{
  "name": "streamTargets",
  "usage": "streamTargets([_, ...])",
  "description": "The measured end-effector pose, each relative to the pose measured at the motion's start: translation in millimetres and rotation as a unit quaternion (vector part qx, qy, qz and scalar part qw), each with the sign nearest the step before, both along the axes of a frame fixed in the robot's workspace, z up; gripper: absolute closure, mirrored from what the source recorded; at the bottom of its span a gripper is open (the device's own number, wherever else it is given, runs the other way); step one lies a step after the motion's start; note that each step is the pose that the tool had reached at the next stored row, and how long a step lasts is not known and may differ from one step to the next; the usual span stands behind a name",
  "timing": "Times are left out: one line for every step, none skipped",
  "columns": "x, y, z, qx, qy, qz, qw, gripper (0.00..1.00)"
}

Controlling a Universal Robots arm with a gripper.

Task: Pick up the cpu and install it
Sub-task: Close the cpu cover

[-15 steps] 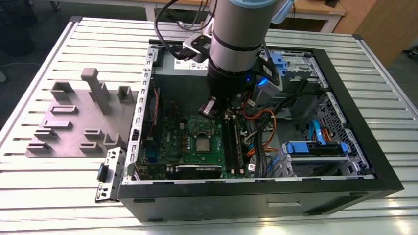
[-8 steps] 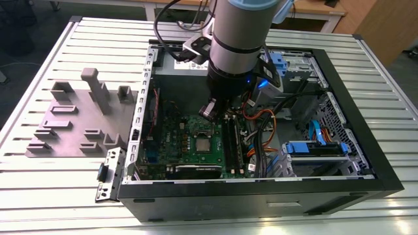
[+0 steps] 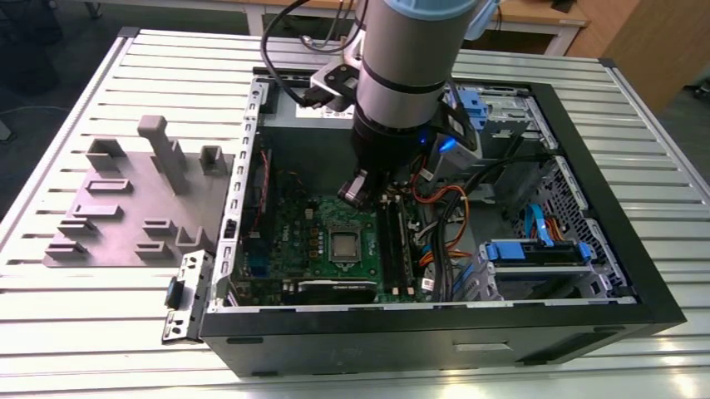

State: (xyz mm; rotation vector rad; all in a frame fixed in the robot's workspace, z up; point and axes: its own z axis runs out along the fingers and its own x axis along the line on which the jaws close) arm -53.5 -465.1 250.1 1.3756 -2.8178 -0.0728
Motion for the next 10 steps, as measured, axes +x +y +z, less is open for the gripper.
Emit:
streamTargets([0.0,-0.4,0.0,0.0000,0.0000,0.000,1.00000,0.89])
streamTargets([0.1,-1.0,0.0,0.0000,0.0000,0.000,1.00000,0.89])
streamTargets([0.0,-1.6,0.0,0.0000,0.0000,0.000,1.00000,0.89])
streamTargets([0.0,-2.0,0.0,0.0000,0.0000,0.000,1.00000,0.89])
streamTargets([0.0,-2.0,0.0,0.0000,0.0000,0.000,1.00000,0.89])
streamTargets([0.0,-2.0,0.0,0.0001,0.0000,0.000,1.00000,0.89])
streamTargets([0.0,-2.1,0.0,0.0000,0.0000,0.000,1.00000,0.89])
streamTargets([0.0,-2.2,0.0,0.0000,0.0000,0.000,1.00000,0.89])
streamTargets([0.0,-2.3,0.0,0.0000,0.0000,0.000,1.00000,0.89])
streamTargets([0.0,-2.4,0.0,0.0000,0.0000,0.000,1.00000,0.89])
